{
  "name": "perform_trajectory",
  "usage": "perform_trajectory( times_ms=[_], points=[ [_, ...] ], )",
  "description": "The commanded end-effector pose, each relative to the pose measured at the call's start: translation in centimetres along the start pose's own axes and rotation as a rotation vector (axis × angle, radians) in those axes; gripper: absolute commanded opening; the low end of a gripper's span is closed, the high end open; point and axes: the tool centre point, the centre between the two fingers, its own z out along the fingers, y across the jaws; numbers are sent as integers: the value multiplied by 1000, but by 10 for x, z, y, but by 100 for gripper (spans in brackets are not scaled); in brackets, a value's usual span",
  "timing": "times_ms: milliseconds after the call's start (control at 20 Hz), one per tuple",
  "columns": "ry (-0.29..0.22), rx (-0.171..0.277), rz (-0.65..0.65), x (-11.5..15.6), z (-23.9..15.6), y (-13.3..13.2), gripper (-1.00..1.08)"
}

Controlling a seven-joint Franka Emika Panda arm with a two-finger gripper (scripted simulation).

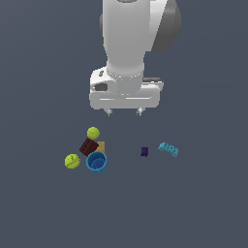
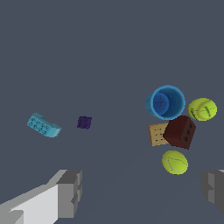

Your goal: Pick up a designated object from a clutter of objects.

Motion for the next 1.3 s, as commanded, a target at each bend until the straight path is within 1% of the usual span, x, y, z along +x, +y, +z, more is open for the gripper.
perform_trajectory(
  times_ms=[0,250,400,550,750,900,1100,1250],
  points=[
    [-1,-8,-59,5,13,-12,100],
    [-1,-27,-231,18,51,-47,100],
    [-1,-35,-368,25,81,-77,100],
    [1,-39,-524,28,116,-113,100],
    [4,-33,-709,25,157,-156,100],
    [8,-25,-819,20,181,-183,100],
    [13,-14,-926,13,205,-209,100],
    [16,-7,-979,9,217,-222,100]
  ],
)
